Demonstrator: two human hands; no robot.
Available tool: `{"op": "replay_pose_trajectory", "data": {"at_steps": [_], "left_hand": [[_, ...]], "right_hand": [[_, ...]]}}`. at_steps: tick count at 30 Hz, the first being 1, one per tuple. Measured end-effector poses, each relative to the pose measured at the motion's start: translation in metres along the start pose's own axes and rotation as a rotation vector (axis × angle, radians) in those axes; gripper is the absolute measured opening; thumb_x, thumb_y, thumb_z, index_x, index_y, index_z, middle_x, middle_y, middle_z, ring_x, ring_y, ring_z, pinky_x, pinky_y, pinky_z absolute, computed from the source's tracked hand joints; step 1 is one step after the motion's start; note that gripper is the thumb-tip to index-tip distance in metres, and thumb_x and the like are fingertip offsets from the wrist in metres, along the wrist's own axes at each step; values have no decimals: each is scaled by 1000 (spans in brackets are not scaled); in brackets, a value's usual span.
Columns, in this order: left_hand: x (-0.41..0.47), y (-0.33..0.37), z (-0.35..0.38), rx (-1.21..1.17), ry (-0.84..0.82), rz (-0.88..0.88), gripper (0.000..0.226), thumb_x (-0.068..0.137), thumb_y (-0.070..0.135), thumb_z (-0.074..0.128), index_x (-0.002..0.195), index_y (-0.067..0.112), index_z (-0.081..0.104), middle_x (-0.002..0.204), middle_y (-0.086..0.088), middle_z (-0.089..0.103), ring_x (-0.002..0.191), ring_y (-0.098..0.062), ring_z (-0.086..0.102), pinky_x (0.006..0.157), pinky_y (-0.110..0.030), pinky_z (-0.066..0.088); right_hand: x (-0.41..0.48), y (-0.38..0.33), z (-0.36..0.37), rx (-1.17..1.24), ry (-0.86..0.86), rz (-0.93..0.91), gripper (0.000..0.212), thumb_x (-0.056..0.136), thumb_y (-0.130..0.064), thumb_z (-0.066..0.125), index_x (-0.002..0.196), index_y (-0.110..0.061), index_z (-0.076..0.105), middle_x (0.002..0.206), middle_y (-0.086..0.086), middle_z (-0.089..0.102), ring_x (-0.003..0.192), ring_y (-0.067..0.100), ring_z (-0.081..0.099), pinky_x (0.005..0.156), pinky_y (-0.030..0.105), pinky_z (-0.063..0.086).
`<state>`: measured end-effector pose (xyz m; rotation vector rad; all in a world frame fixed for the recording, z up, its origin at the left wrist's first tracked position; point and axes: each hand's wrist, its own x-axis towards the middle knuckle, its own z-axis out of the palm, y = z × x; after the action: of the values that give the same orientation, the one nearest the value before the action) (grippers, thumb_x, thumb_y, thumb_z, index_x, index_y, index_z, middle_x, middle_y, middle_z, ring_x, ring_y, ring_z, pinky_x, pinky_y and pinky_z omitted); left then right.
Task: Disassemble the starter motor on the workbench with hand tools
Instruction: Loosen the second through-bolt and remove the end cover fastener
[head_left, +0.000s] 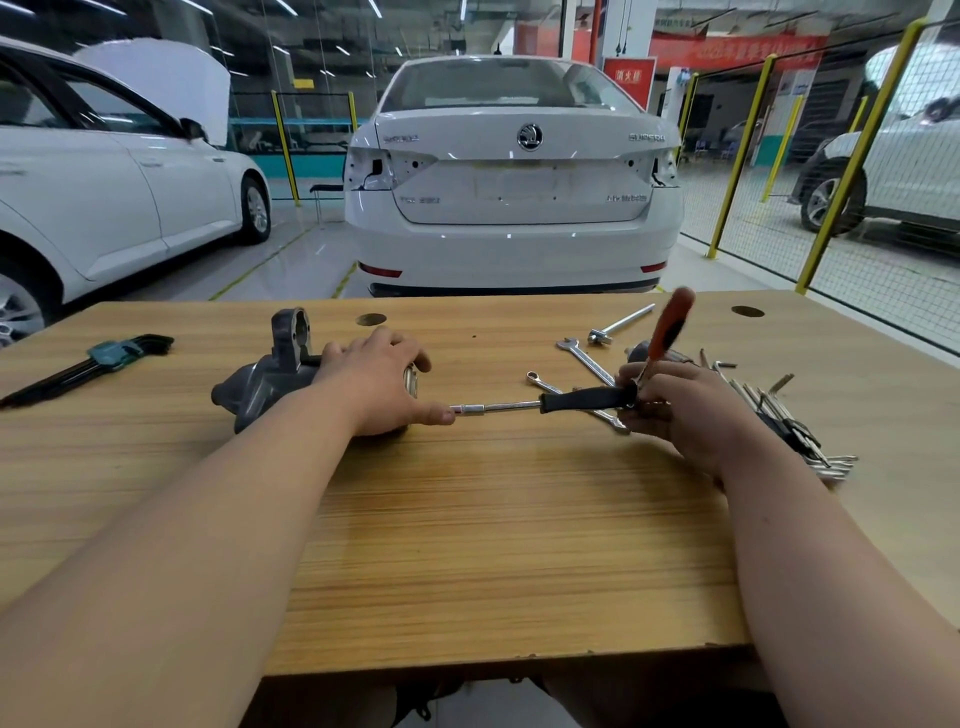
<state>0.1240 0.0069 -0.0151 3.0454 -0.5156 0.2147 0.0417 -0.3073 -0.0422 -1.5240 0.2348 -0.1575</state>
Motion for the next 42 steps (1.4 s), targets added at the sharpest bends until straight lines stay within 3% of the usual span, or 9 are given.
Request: {"op": "replay_pose_trajectory", "data": {"at_steps": [5, 8, 11, 15, 19, 22, 29, 36, 42], "left_hand": [[-4, 0, 0, 2, 17, -1, 78, 60, 83, 57, 126, 42, 45, 144, 4, 33, 132, -23, 33, 106, -47, 21], [-5, 0, 1, 9, 20, -1, 79, 60, 83, 58, 126, 43, 44, 145, 4, 31, 133, -23, 32, 107, -46, 20], [-5, -1, 1, -6, 10, -6, 79, 59, 83, 58, 127, 44, 44, 147, 4, 29, 134, -22, 30, 108, -45, 18], [-2, -2, -2, -19, -22, -7, 74, 68, 83, 49, 129, 41, 44, 148, 3, 30, 134, -23, 31, 108, -45, 19], [4, -2, -7, -63, -50, -22, 60, 82, 74, 40, 130, 37, 46, 149, 2, 31, 135, -24, 32, 108, -46, 20], [6, -1, -8, -66, -69, -32, 57, 83, 72, 43, 129, 38, 46, 148, 2, 33, 135, -24, 32, 107, -47, 20], [8, -2, -8, -42, -78, -43, 57, 81, 70, 49, 129, 39, 44, 147, 1, 34, 135, -25, 33, 107, -47, 22], [9, -2, -8, -37, -83, -45, 59, 81, 71, 49, 130, 39, 42, 146, 1, 34, 135, -25, 33, 106, -46, 23], [10, -2, -10, -31, -84, -36, 57, 81, 70, 50, 128, 38, 43, 145, 2, 36, 132, -23, 37, 104, -45, 24]], "right_hand": [[6, 5, 3, -92, 77, -2, 26, 97, -21, 57, 99, 2, 68, 65, 13, 63, 43, 14, 52, 42, 27, 44], [8, 5, 7, -336, 133, 27, 36, 92, -41, 55, 90, -8, 69, 58, 12, 63, 39, 18, 47, 50, 32, 39], [6, 6, 8, -360, 131, 35, 34, 90, -45, 55, 91, -15, 70, 59, 12, 62, 44, 20, 48, 57, 37, 41], [5, 7, 8, -367, 99, 22, 24, 97, -39, 56, 98, -20, 70, 56, 4, 59, 48, 16, 51, 58, 36, 44], [7, 7, 9, -116, 60, 28, 17, 99, -19, 57, 109, -15, 70, 86, 7, 61, 52, 10, 56, 53, 27, 48], [7, 5, 10, 44, 18, 43, 20, 98, -6, 53, 108, -13, 70, 105, 14, 63, 65, 19, 63, 53, 27, 53], [7, 5, 10, 62, 5, -28, 42, 90, 18, 44, 112, -6, 70, 121, 16, 59, 107, 29, 64, 81, 29, 57], [4, 1, 9, 96, 33, 64, 30, 92, 10, 49, 106, -10, 66, 117, 12, 63, 104, 29, 67, 66, 28, 59], [5, 2, 12, -76, 90, 60, 26, 92, 2, 54, 101, -14, 71, 105, 15, 68, 80, 26, 76, 67, 32, 62]]}}
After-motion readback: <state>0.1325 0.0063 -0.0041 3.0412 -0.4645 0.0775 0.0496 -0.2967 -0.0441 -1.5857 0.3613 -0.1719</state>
